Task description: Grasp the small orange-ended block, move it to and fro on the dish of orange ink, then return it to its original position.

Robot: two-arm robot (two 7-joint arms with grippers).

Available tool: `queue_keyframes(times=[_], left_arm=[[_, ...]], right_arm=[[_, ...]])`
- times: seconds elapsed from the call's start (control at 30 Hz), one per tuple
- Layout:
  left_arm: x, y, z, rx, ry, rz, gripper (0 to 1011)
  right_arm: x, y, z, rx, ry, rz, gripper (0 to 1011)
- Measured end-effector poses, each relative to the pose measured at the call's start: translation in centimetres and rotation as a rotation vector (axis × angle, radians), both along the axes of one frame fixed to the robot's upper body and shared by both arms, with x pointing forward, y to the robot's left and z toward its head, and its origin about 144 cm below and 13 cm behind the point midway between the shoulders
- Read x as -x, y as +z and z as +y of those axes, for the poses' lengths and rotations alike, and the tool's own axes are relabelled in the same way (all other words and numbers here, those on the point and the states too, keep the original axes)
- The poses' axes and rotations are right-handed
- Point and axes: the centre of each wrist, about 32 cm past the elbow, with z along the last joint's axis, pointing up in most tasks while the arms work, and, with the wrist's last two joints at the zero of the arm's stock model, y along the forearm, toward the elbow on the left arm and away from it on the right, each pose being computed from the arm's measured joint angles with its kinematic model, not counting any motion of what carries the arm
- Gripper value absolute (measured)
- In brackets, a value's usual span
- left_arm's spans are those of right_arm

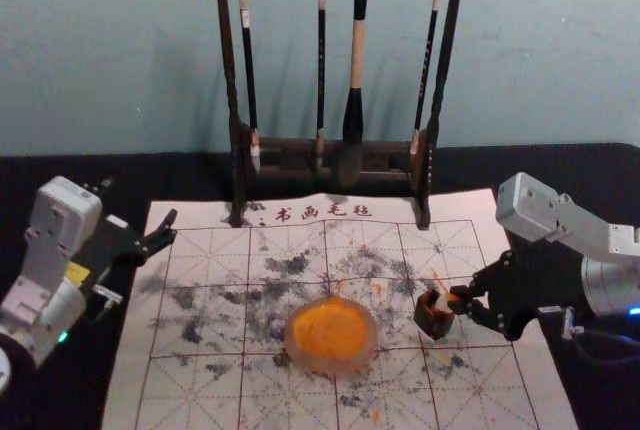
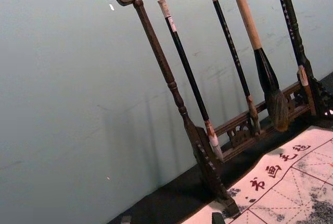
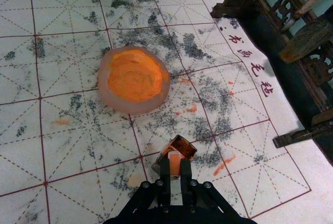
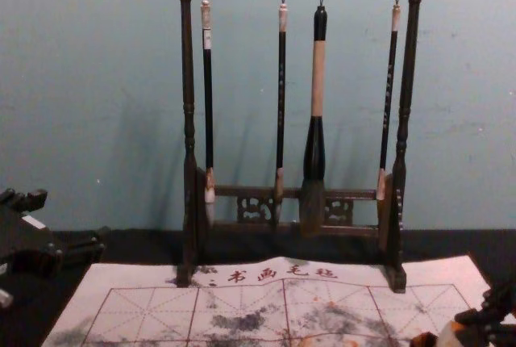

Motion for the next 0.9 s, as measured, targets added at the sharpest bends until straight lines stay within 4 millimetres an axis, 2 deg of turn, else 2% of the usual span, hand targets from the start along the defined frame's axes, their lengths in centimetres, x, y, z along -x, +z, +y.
queue_keyframes(times=[0.2,0.3,0.67,0.77,0.9], left_arm=[[0.0,0.0,0.0,0.0,0.0,0.0,1001],[0.0,0.0,0.0,0.0,0.0,0.0,1002],[0.0,0.0,0.0,0.0,0.0,0.0,1001],[0.0,0.0,0.0,0.0,0.0,0.0,1002],[0.0,0.0,0.0,0.0,0.0,0.0,1001]], right_arm=[[0.0,0.0,0.0,0.0,0.0,0.0,84],[0.0,0.0,0.0,0.0,0.0,0.0,146],[0.0,0.0,0.0,0.0,0.0,0.0,481],[0.0,0.0,0.0,0.0,0.0,0.0,613],[0.0,0.0,0.0,0.0,0.0,0.0,730]])
